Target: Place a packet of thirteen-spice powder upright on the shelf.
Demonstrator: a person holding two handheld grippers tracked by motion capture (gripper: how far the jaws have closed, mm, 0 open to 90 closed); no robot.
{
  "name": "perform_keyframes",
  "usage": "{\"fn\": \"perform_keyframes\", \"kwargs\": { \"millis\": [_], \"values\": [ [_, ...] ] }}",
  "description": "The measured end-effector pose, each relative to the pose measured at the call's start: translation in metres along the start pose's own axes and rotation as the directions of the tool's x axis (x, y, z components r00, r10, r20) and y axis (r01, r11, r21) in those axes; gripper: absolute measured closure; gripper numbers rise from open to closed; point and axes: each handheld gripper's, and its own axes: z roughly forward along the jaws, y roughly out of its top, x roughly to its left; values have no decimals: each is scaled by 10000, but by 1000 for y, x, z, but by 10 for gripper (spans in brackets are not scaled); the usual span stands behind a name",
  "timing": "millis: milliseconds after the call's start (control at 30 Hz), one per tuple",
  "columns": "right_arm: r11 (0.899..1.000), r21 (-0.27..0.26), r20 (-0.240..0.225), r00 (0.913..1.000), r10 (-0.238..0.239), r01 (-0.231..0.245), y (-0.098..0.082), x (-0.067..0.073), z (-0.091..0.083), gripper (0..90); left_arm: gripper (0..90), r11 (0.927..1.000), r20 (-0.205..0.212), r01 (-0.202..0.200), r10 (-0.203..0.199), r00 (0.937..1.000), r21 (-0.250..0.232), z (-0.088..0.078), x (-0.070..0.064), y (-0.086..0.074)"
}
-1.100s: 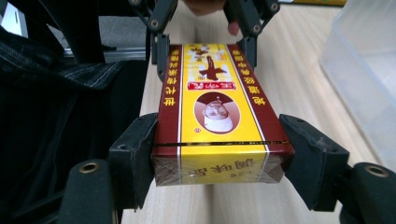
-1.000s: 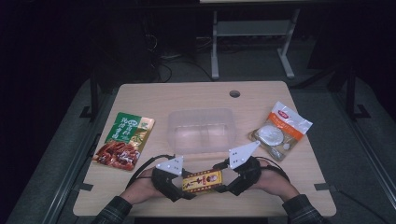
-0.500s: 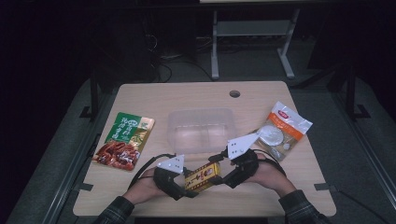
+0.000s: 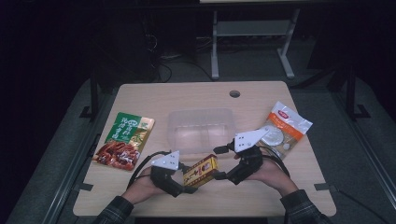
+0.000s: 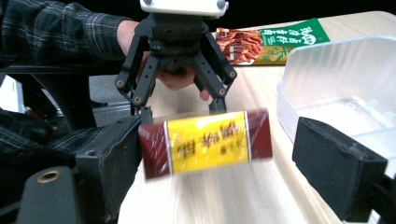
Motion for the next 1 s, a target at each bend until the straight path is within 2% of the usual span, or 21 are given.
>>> {"fn": "perform_keyframes", "kwargs": {
  "millis": [67,200,300,467,633,700,1000],
  "values": [
    [9994,-267,-371,9991,213,-223,-4,-1,-1,209,317,9999,10,-77,77,10000,-84,-2,1,0],
    [9995,-206,-603,9979,241,-254,-8,-3,4,222,317,9998,84,-54,55,9999,-192,-1,1,0],
    [9996,-278,-634,9979,86,-104,-7,-1,11,269,317,9997,110,-59,61,9999,-225,1,-1,1],
    [9981,-618,-484,9988,43,-73,-3,2,14,270,317,9990,126,-22,28,9999,-442,1,0,0],
    [9958,-916,-483,9988,-48,4,2,4,18,278,316,9996,13,-264,264,9997,-63,9,-1,0],
    [9949,-1006,-598,9982,-47,-14,5,5,22,286,315,9997,-1,-224,224,9997,109,14,-2,1],
    [9958,-907,-344,9992,-192,160,12,9,37,295,305,9992,-153,14,-8,9999,393,20,0,-1]
  ]
}}
